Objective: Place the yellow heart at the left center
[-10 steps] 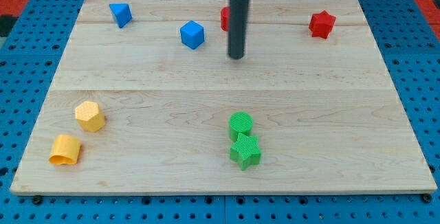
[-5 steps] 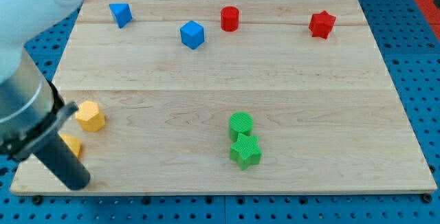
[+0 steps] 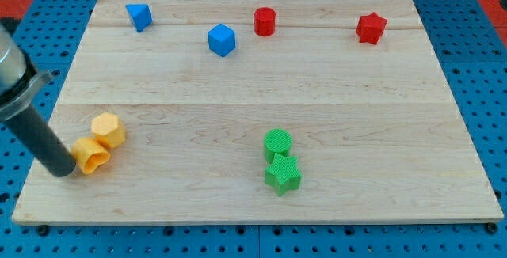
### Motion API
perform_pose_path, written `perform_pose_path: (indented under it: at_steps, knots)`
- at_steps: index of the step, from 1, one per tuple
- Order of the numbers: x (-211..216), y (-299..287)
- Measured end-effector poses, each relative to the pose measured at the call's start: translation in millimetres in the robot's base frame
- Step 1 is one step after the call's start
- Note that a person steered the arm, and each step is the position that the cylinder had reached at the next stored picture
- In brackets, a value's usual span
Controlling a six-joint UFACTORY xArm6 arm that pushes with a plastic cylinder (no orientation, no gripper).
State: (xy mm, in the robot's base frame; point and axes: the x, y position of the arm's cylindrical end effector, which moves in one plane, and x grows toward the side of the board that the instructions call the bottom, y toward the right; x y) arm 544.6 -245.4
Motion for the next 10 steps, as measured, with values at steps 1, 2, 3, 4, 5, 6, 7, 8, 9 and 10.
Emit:
perform_pose_path:
  at_steps: [1, 2, 3, 4, 5, 6, 7, 8, 9, 10]
  knots:
    - [-23.6, 0.6]
    - [-24.2, 35.4]
    - [4.0, 44.7]
    - [10.1, 85.2]
    - [-7.1, 116.8]
    - [-22.6, 96.4]
    - [-37.0, 78.4]
    - [-14.4, 82.4]
    - [-31.2, 50.4]
    - [-80.9, 17.5]
